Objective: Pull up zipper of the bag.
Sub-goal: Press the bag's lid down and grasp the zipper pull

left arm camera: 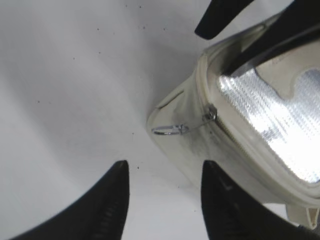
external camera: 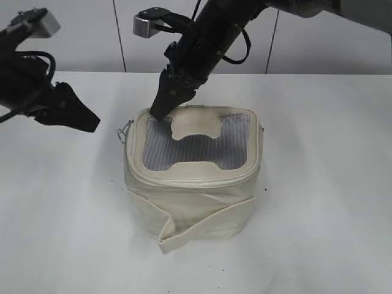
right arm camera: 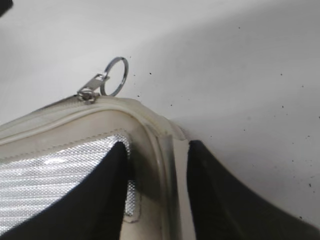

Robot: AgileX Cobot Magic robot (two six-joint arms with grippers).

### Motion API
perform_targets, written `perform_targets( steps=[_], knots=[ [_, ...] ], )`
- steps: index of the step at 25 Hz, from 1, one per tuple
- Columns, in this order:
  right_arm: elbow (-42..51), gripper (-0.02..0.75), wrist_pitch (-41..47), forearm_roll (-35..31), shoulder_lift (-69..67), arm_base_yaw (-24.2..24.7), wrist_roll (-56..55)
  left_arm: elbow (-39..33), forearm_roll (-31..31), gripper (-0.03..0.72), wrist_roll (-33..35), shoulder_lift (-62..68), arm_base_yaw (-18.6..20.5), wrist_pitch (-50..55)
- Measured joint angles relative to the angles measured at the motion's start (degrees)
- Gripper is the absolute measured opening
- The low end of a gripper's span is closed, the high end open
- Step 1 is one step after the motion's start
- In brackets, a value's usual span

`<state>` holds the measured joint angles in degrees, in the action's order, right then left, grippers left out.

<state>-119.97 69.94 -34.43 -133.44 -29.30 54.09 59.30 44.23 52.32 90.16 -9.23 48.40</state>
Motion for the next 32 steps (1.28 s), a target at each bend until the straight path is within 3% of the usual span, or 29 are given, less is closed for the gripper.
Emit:
perform_targets(
  steps=[3,6,13,20,26,32],
  knots=[
    [-0.1,0.148,0.3,-0.2,0.0,0.0,-0.8,0.0,-2.2,0.398,2.7,1.2,-1.9,0.0],
    [-0.1,0.055,0.4,-0.3,0.0,0.0,-2.3,0.0,-3.9,0.462,3.5,1.5,-3.3,-0.4],
    [-0.1,0.057,0.4,-0.3,0.0,0.0,-3.8,0.5,-10.1,0.519,5.1,1.5,-3.4,-2.6],
    [-0.1,0.052,0.4,-0.1,0.0,0.0,-3.9,0.5,-11.4,0.557,12.9,1.5,-3.9,-7.4],
    [-0.1,0.052,0.4,-0.1,0.1,0.0,-4.0,0.5,-16.1,0.568,20.0,1.5,-9.5,-13.7],
    [-0.1,0.052,0.4,0.0,0.1,0.0,-4.1,0.5,-23.1,0.569,20.9,1.8,-14.0,-18.9]
  ],
)
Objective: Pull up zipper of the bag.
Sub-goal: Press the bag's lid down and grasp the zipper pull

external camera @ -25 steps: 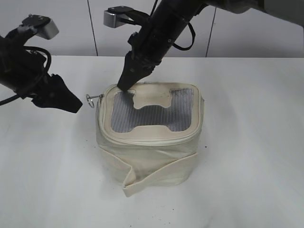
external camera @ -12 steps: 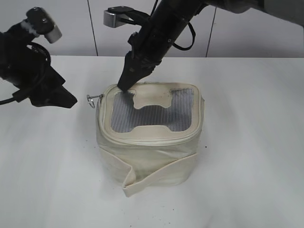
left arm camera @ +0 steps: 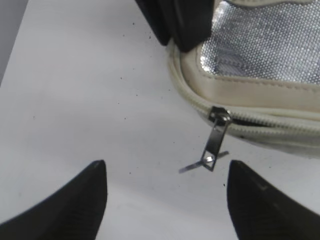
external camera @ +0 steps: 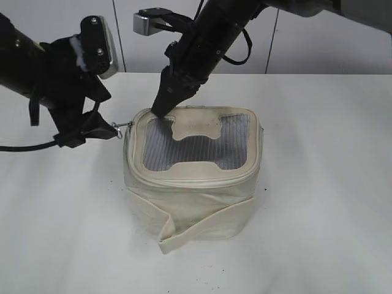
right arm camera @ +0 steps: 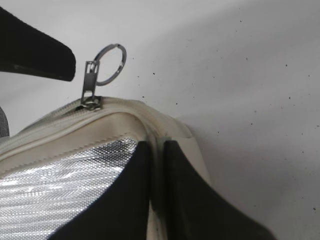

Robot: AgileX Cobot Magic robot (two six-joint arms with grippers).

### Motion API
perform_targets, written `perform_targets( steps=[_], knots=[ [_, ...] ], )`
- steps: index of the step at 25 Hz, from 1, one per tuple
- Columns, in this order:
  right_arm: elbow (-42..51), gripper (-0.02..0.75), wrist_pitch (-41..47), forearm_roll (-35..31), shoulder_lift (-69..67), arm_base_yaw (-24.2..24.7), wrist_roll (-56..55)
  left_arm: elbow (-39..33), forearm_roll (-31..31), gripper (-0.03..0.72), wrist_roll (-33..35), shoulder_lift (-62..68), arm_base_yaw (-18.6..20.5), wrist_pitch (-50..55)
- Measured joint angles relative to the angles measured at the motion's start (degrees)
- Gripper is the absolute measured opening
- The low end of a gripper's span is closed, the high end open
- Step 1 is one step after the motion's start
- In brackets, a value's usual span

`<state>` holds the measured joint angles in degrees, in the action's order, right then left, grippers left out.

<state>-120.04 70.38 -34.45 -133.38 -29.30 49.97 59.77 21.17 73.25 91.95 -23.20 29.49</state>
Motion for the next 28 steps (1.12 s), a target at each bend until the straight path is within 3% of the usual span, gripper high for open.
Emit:
perform_targets(
  steps=[12,16,21,26,28],
  knots=[
    [0.0,0.052,0.0,0.1,0.0,0.0,-0.1,0.0,-2.8,0.542,0.1,4.5,-3.3,-1.6],
    [0.0,0.050,0.0,0.1,0.0,0.0,-0.1,0.0,-3.0,0.409,0.1,4.9,-3.3,-3.3],
    [0.0,0.050,0.0,0.1,0.0,0.0,-0.2,0.0,-3.2,0.179,0.2,4.9,-3.4,-3.5],
    [0.0,0.050,0.0,0.1,0.0,0.0,-0.2,0.0,-5.1,0.020,0.1,4.9,-3.4,-0.6],
    [0.0,0.050,0.0,0.1,0.0,0.0,-0.2,0.0,-5.4,-0.003,-0.8,4.9,-3.4,0.8]
  ],
)
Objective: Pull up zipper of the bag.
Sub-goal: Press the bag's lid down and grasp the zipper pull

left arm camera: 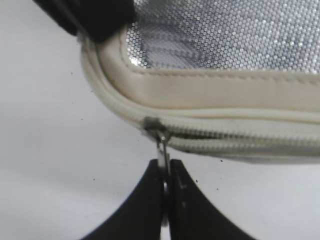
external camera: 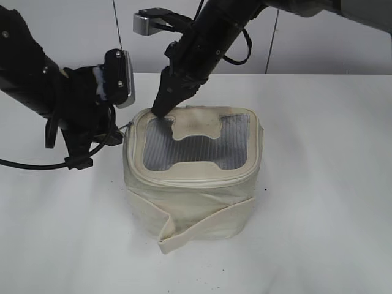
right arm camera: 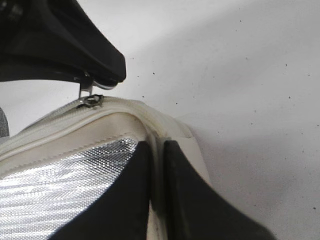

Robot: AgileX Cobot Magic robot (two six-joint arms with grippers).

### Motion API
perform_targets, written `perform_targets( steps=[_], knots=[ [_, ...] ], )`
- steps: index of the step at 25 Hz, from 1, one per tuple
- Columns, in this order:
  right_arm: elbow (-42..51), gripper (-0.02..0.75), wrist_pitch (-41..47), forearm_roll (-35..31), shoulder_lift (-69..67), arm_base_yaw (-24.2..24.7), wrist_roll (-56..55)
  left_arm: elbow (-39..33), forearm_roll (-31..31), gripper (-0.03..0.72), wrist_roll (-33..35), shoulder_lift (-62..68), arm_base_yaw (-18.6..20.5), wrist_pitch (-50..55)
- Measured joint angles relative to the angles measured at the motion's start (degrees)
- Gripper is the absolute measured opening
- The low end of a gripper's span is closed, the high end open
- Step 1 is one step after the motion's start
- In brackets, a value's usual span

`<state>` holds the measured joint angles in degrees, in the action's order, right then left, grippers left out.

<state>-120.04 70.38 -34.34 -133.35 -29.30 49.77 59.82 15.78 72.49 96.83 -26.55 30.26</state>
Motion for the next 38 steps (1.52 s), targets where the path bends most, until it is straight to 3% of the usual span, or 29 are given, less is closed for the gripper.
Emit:
perform_targets(
  steps=[17,27,31,38],
  knots=[
    [0.0,0.049,0.1,0.7,0.1,0.0,-4.8,0.4,-1.8,-0.003,-20.3,-3.6,-0.6,10.5],
    [0.0,0.045,0.1,0.8,0.1,0.0,-5.8,0.4,3.4,-0.003,-28.4,-4.9,-0.9,18.9],
    [0.0,0.045,0.1,0.9,0.1,0.0,-6.1,0.4,4.3,-0.003,-31.4,-6.0,-3.0,21.4],
    [0.0,0.045,0.1,1.1,0.1,0.0,-6.3,0.4,4.2,-0.003,-40.2,-6.5,-9.9,25.6]
  ],
)
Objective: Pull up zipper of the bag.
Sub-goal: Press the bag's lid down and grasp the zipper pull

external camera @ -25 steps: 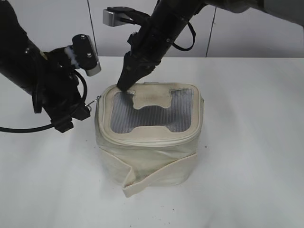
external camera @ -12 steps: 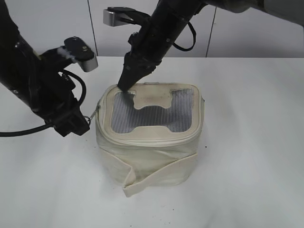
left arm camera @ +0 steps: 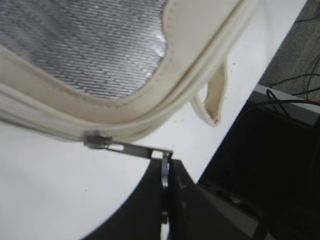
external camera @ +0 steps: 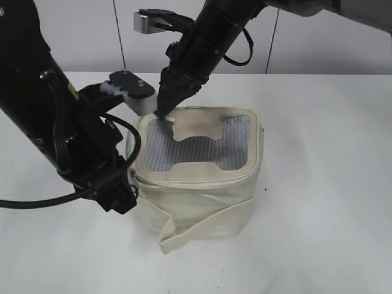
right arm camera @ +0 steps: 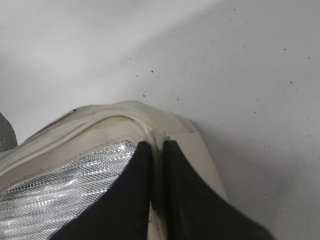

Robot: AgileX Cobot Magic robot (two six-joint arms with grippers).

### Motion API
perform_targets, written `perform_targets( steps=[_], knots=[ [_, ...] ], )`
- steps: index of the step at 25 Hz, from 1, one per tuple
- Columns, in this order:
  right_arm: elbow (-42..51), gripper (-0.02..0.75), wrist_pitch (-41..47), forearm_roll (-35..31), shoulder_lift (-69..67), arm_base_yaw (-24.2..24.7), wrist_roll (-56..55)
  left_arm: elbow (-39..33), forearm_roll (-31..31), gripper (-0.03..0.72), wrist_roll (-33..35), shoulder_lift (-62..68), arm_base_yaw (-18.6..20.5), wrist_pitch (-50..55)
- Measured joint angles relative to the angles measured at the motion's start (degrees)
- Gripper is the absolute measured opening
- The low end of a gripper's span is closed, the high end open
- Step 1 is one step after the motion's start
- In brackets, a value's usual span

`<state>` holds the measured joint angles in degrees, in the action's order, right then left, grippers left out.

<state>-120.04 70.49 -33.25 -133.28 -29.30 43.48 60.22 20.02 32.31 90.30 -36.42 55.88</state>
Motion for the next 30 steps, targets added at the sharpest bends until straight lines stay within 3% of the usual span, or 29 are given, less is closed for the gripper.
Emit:
perform_targets(
  steps=[7,14,19,25,28,30],
  knots=[
    [0.0,0.045,0.0,0.0,0.0,0.0,-0.4,0.0,0.1,-0.003,-6.7,-0.3,-8.4,-2.3],
    [0.0,0.045,0.1,0.1,0.0,0.0,-0.6,-0.1,3.0,-0.003,-13.3,0.5,-17.4,-18.8],
    [0.0,0.043,0.1,0.2,0.0,0.0,-0.9,-0.4,4.8,-0.003,-13.5,1.9,-18.6,-22.2],
    [0.0,0.043,0.1,0.2,0.0,0.0,-3.1,-0.4,1.8,0.008,-13.5,1.9,-18.7,-20.1],
    [0.0,0.050,0.1,0.2,0.0,0.0,-4.4,-0.4,-0.4,0.079,-13.5,0.9,-19.0,-18.6],
    [0.0,0.097,0.0,0.2,0.0,0.0,-5.2,-0.4,-2.2,0.157,-13.5,-0.8,-19.2,-17.7]
  ],
)
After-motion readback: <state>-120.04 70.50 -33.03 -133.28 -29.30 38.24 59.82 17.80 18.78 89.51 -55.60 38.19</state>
